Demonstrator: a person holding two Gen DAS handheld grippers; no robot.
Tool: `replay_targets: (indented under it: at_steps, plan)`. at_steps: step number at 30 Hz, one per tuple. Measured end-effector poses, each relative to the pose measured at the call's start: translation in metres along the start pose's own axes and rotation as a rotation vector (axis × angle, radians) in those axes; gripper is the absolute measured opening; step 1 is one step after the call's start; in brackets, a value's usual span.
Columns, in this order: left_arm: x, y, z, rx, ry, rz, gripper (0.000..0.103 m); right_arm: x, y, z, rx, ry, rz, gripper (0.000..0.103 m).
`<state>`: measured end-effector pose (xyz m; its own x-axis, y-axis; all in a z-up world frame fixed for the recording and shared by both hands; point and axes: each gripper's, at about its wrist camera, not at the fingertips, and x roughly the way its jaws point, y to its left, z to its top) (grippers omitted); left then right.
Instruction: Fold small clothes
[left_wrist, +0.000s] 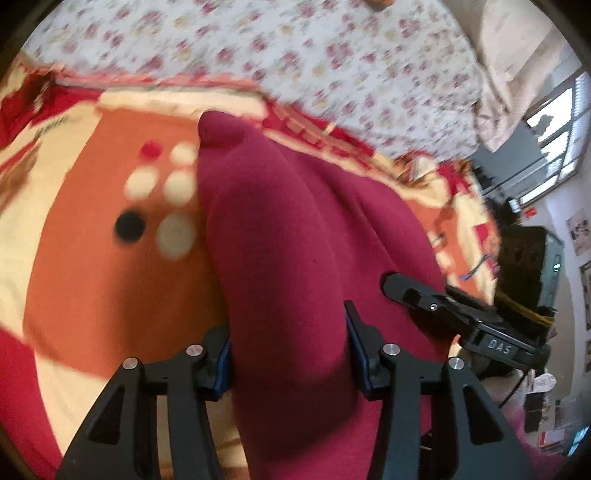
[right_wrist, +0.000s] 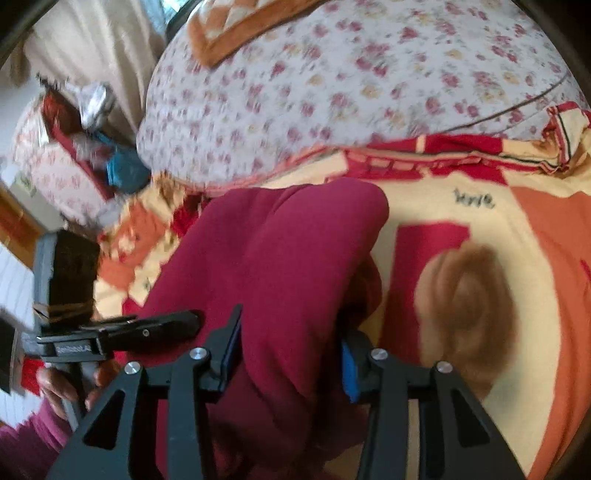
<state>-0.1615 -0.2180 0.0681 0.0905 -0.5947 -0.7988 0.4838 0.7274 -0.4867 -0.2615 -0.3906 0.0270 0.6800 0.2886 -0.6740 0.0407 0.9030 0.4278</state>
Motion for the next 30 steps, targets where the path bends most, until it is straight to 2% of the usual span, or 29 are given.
replay_targets:
  at_steps: [2, 4, 5, 7, 9, 11, 13, 15, 18, 20, 22, 23, 26, 30]
  plan:
    - [0.008, 0.014, -0.009, -0.043, 0.014, -0.003, 0.037, 0.015, 0.000, -0.014, -0.010, 0.027, -0.053, 0.065]
    - [0.006, 0.020, -0.013, -0.075, -0.004, -0.038, 0.040, 0.021, -0.003, -0.021, -0.026, 0.049, -0.095, 0.067]
    - [0.001, 0.020, -0.014, -0.073, -0.012, -0.028, 0.041, 0.015, -0.006, -0.023, -0.010, 0.045, -0.082, 0.067]
    - [-0.009, 0.014, -0.016, -0.041, -0.047, 0.013, 0.041, -0.001, -0.008, -0.024, 0.006, 0.027, -0.070, 0.067]
    - [-0.022, 0.005, -0.018, 0.007, -0.103, 0.102, 0.041, -0.024, -0.001, -0.023, -0.039, -0.010, -0.115, 0.067]
    - [-0.032, -0.004, -0.019, 0.039, -0.157, 0.181, 0.041, -0.045, 0.013, -0.023, -0.101, -0.060, -0.139, 0.065]
    - [-0.038, -0.010, -0.019, 0.058, -0.191, 0.221, 0.041, -0.058, 0.031, -0.026, -0.144, -0.101, -0.099, 0.060]
    - [-0.042, -0.017, -0.022, 0.084, -0.232, 0.289, 0.041, -0.058, 0.051, -0.030, -0.203, -0.102, -0.081, 0.057]
    - [-0.046, -0.027, -0.027, 0.124, -0.269, 0.377, 0.041, -0.043, 0.073, -0.040, -0.299, -0.067, -0.103, 0.052]
    - [-0.054, -0.030, -0.030, 0.131, -0.292, 0.400, 0.041, -0.027, 0.075, -0.049, -0.325, -0.026, -0.154, 0.050]
    - [-0.061, -0.034, -0.036, 0.140, -0.321, 0.411, 0.041, -0.011, 0.066, -0.059, -0.346, 0.009, -0.260, 0.050]
    - [-0.064, -0.035, -0.037, 0.144, -0.330, 0.417, 0.041, -0.006, 0.063, -0.064, -0.344, 0.027, -0.283, 0.050]
    - [-0.073, -0.042, -0.042, 0.155, -0.365, 0.442, 0.041, -0.006, 0.058, -0.070, -0.325, 0.020, -0.289, 0.050]
    - [-0.086, -0.051, -0.048, 0.157, -0.412, 0.453, 0.041, -0.025, 0.068, -0.067, -0.303, -0.010, -0.275, 0.049]
